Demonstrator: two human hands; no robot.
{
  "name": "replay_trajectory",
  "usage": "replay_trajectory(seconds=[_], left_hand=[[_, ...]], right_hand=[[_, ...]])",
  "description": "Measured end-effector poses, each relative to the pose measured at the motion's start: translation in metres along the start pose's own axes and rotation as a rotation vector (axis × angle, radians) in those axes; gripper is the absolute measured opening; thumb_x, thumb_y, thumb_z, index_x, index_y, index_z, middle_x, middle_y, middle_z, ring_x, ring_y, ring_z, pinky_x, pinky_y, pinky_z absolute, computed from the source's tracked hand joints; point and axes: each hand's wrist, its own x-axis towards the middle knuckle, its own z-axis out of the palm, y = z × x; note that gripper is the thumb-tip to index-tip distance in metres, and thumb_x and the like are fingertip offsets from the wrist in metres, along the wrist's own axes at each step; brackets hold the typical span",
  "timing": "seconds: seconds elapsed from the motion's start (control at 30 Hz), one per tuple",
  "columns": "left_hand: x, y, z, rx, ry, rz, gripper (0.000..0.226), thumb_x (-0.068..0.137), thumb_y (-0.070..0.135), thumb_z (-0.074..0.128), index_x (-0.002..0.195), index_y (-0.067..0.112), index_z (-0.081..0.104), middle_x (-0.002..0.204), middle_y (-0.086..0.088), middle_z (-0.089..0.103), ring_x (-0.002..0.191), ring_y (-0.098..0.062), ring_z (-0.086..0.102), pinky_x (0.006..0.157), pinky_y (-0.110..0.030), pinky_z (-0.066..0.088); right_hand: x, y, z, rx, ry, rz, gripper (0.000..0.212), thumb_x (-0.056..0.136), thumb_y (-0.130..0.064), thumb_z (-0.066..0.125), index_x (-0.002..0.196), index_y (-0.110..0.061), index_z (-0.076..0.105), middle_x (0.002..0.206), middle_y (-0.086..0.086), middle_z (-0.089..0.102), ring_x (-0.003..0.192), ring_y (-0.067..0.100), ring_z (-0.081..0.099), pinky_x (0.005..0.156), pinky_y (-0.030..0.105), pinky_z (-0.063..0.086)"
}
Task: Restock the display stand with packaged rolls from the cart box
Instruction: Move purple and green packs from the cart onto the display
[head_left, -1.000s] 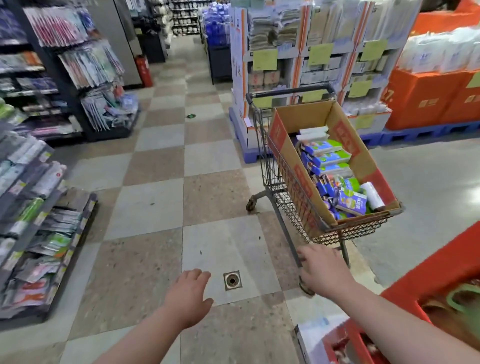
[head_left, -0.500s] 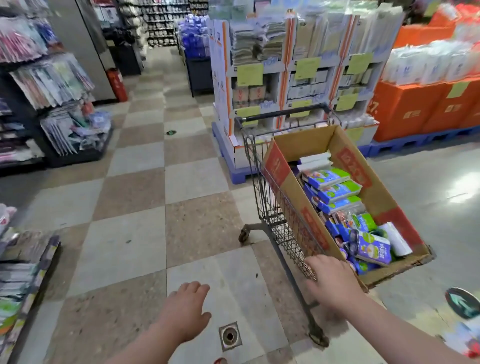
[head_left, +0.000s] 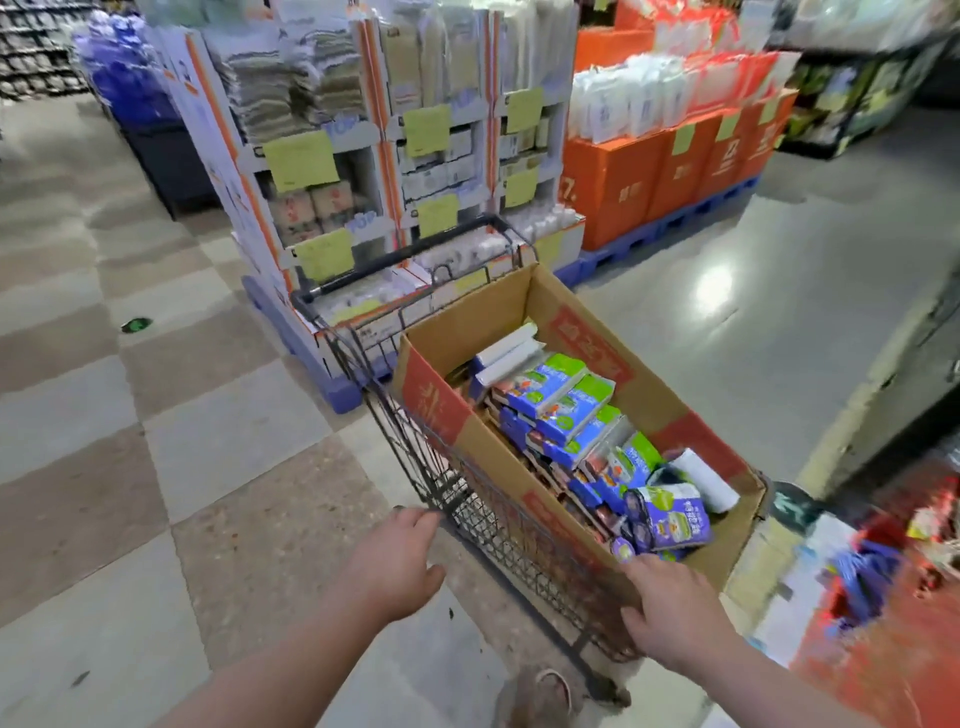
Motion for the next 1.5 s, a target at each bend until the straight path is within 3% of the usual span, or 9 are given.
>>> replay_trajectory(seconds=[0.27, 0.4, 0.47, 0.63, 0.7, 0.8, 1.27, 1.4, 1.5], left_hand=[[0.127, 0.028, -0.034, 0.188, -0.017, 0.161, 0.057, 0.085, 0.042, 0.049, 0.137, 0.019, 0.044, 0.136, -0.002, 0.048, 0.129, -0.023, 0.042, 0.107, -0.035, 0.038], [0.183, 0.054, -0.034, 0.279, 0.023, 0.241, 0.051, 0.050, 0.053, 0.058, 0.089, 0.024, 0.074, 0.086, 0.004, 0.070, 0.081, -0.021, 0.070, 0.066, -0.041, 0.058], [0.203, 0.069, -0.029, 0.313, 0.020, 0.281, 0.051, 0.037, 0.053, 0.062, 0.079, 0.027, 0.075, 0.076, 0.009, 0.069, 0.071, -0.016, 0.070, 0.061, -0.041, 0.058], [0.238, 0.102, -0.019, 0.320, -0.100, 0.419, 0.049, 0.057, 0.046, 0.038, 0.082, 0.023, 0.074, 0.080, 0.005, 0.069, 0.076, -0.019, 0.071, 0.061, -0.041, 0.058], [0.251, 0.118, -0.016, 0.322, -0.167, 0.464, 0.049, 0.071, 0.042, 0.043, 0.104, 0.019, 0.070, 0.105, -0.002, 0.067, 0.101, -0.025, 0.066, 0.085, -0.051, 0.052], [0.273, 0.136, -0.002, 0.390, -0.303, 0.538, 0.053, 0.092, 0.040, 0.043, 0.141, 0.022, 0.037, 0.145, -0.001, 0.038, 0.138, -0.023, 0.031, 0.114, -0.041, 0.020], [0.371, 0.193, 0.057, 0.350, -0.488, 0.806, 0.056, 0.089, 0.043, 0.051, 0.139, 0.021, 0.040, 0.140, -0.001, 0.044, 0.132, -0.022, 0.039, 0.107, -0.033, 0.033], [0.392, 0.209, 0.071, 0.266, -0.570, 0.731, 0.063, 0.090, 0.042, 0.054, 0.145, 0.017, 0.033, 0.146, -0.006, 0.040, 0.133, -0.023, 0.040, 0.107, -0.032, 0.035], [0.400, 0.226, 0.079, 0.153, -0.625, 0.630, 0.065, 0.091, 0.039, 0.056, 0.146, 0.014, 0.031, 0.148, -0.009, 0.037, 0.135, -0.022, 0.039, 0.108, -0.029, 0.034]], right_hand=[[0.097, 0.059, -0.014, 0.091, 0.002, 0.154, 0.042, 0.091, -0.039, 0.043, 0.132, -0.032, 0.044, 0.135, -0.007, 0.049, 0.128, 0.019, 0.044, 0.101, 0.032, 0.035], [0.129, 0.095, -0.010, 0.146, -0.045, 0.254, 0.045, 0.089, -0.041, 0.043, 0.134, -0.031, 0.043, 0.136, -0.005, 0.050, 0.128, 0.019, 0.046, 0.100, 0.031, 0.038], [0.136, 0.111, -0.001, 0.185, -0.085, 0.305, 0.046, 0.089, -0.042, 0.044, 0.134, -0.030, 0.043, 0.135, -0.003, 0.050, 0.127, 0.020, 0.048, 0.099, 0.031, 0.039], [0.139, 0.137, 0.022, 0.338, -0.194, 0.478, 0.038, 0.092, -0.038, 0.043, 0.127, -0.024, 0.046, 0.129, 0.003, 0.052, 0.122, 0.025, 0.050, 0.094, 0.032, 0.043], [0.141, 0.141, 0.031, 0.432, -0.244, 0.544, 0.034, 0.089, -0.032, 0.046, 0.122, -0.021, 0.047, 0.127, 0.005, 0.052, 0.120, 0.025, 0.050, 0.092, 0.032, 0.044], [0.147, 0.142, 0.044, 0.608, -0.292, 0.647, 0.029, 0.087, -0.027, 0.051, 0.114, -0.016, 0.050, 0.126, 0.009, 0.056, 0.117, 0.027, 0.054, 0.089, 0.029, 0.045], [0.179, 0.118, 0.090, 1.447, -0.037, 1.265, 0.042, 0.089, -0.038, 0.062, 0.116, -0.007, 0.057, 0.118, 0.014, 0.064, 0.108, 0.028, 0.060, 0.088, 0.029, 0.044], [0.191, 0.109, 0.099, 1.672, 0.143, 1.427, 0.033, 0.081, -0.036, 0.069, 0.095, -0.010, 0.054, 0.086, 0.008, 0.062, 0.079, 0.022, 0.057, 0.064, 0.022, 0.047], [0.191, 0.104, 0.102, 1.901, 0.223, 1.478, 0.027, 0.084, -0.020, 0.071, 0.099, 0.000, 0.061, 0.087, 0.012, 0.070, 0.070, 0.023, 0.065, 0.051, 0.018, 0.049]])
